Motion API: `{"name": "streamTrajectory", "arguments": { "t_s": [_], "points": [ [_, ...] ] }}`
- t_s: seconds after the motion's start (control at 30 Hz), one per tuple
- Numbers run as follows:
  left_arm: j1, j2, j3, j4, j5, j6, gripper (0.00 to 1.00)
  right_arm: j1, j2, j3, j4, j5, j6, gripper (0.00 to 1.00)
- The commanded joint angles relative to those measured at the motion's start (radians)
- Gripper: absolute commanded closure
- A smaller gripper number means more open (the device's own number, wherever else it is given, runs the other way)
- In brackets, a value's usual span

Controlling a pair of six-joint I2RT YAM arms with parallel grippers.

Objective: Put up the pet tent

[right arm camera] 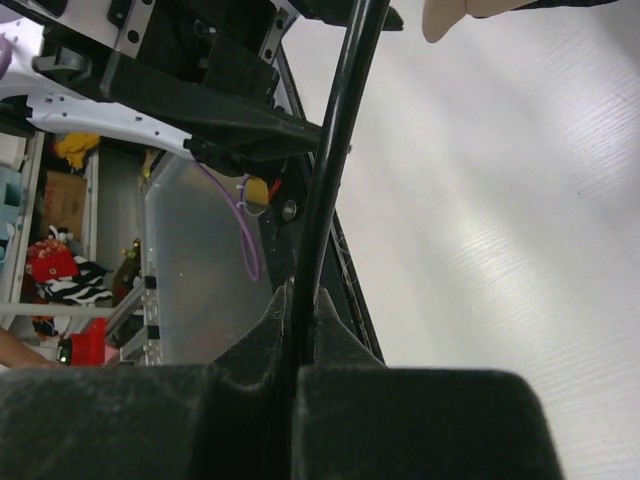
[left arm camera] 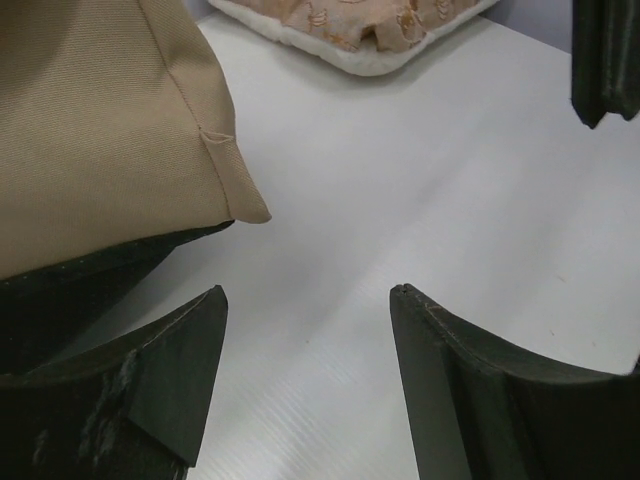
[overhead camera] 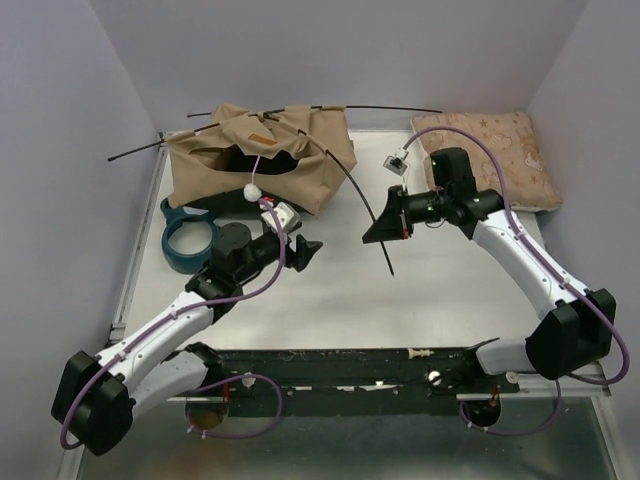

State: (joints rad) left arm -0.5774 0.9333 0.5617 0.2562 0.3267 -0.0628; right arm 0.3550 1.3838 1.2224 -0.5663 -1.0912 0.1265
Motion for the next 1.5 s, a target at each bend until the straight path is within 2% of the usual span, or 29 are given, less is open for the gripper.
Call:
{"name": "streamTrajectory", "arguments": {
  "t_s": [0.0, 0.2, 0.7, 0.77, 0.87, 0.93, 1.03, 1.17, 1.47],
  "points": [
    [-0.033, 0.05, -0.008, 0.133, -0.201, 0.018, 0.24, 0.018, -0.054, -0.021, 0.197, -0.041, 0.051, 0.99],
    [-0.042, 0.096, 0.017, 0.186, -0.204, 0.012, 0.3, 0.029, -0.074, -0.049, 0.227, -0.033, 0.076, 0.99],
    [-0.061, 0.157, 0.055, 0.236, -0.236, 0.006, 0.35, 0.041, -0.089, -0.077, 0.269, -0.019, 0.108, 0.99],
    [-0.062, 0.164, 0.063, 0.233, -0.232, 0.001, 0.39, 0.042, -0.094, -0.084, 0.281, -0.018, 0.116, 0.99],
    [-0.062, 0.185, 0.078, 0.221, -0.236, -0.003, 0.5, 0.044, -0.097, -0.089, 0.293, -0.021, 0.13, 0.99],
    [-0.062, 0.194, 0.078, 0.218, -0.239, 0.001, 0.52, 0.044, -0.1, -0.089, 0.302, -0.021, 0.14, 0.99],
    [-0.062, 0.193, 0.066, 0.224, -0.227, 0.012, 0.51, 0.044, -0.1, -0.087, 0.31, -0.021, 0.15, 0.99],
    [-0.062, 0.191, 0.049, 0.218, -0.236, 0.012, 0.39, 0.044, -0.104, -0.087, 0.312, -0.026, 0.154, 0.99],
    [-0.062, 0.232, 0.063, 0.212, -0.282, 0.044, 0.45, 0.044, -0.114, -0.093, 0.319, -0.038, 0.171, 0.99]
  ]
}}
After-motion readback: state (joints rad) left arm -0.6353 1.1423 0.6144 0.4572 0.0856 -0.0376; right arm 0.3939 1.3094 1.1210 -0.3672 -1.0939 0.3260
